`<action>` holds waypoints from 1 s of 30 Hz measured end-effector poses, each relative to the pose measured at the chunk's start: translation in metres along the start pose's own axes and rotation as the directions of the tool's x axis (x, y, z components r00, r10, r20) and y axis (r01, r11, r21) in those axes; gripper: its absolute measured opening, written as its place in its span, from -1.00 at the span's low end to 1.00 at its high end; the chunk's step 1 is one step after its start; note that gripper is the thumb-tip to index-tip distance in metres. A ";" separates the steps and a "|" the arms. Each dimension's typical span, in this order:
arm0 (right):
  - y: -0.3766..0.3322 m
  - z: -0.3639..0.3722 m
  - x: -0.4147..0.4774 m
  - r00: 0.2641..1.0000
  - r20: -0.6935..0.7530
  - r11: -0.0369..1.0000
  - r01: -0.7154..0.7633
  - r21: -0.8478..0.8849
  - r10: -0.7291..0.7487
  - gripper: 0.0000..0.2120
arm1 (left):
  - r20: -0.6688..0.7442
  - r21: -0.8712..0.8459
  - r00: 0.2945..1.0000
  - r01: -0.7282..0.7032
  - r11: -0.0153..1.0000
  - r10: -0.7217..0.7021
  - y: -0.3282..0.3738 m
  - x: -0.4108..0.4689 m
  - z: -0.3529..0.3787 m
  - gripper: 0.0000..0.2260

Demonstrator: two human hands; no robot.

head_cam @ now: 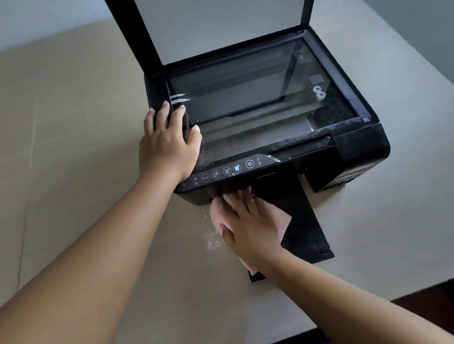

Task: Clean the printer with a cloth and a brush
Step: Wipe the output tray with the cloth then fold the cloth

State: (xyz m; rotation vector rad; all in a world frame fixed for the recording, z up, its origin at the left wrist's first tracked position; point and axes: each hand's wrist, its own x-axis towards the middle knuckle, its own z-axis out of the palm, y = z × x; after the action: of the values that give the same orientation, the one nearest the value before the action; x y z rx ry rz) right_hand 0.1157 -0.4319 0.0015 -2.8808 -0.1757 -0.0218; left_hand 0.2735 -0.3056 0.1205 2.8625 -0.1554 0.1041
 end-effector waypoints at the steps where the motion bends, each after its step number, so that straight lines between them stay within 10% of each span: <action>1: 0.001 -0.005 -0.005 0.997 -0.004 0.997 0.073 0.017 -0.073 -0.49 | 0.000 -0.002 1.000 0.003 1.000 -0.003 0.000 0.000 0.000 -0.51; 5: 0.048 -0.017 -0.059 0.988 -0.088 0.992 0.129 -0.017 -0.130 -0.61 | 0.009 -0.022 1.000 -0.006 1.000 0.007 0.000 0.002 0.001 -0.50; 12: 0.052 -0.008 -0.038 0.801 -0.129 0.809 -0.563 0.170 0.585 -0.41 | 0.009 -0.027 1.000 -0.013 1.000 0.013 -0.001 0.001 0.003 -0.48; 20: 0.006 -0.001 -0.066 0.982 -0.183 0.998 -0.045 -0.047 0.036 -0.73 | 0.021 -0.048 1.000 -0.012 0.999 0.013 -0.001 0.000 0.002 -0.48; 26: 0.063 -0.020 -0.055 0.831 -0.207 0.856 -0.497 0.139 0.516 -0.46 | 0.007 -0.059 1.000 -0.009 0.998 0.010 0.000 0.001 0.001 -0.49; 30: 0.034 -0.010 0.004 0.879 -0.148 0.890 -0.454 0.036 0.454 -0.56 | 0.008 -0.063 1.000 -0.001 0.998 0.002 -0.001 0.000 0.003 -0.49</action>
State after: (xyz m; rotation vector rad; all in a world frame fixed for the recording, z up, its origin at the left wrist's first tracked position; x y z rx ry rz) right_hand 0.1240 -0.4666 0.0028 -2.8276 0.5320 -0.1539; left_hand 0.2740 -0.3054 0.1177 2.8000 -0.1591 0.0870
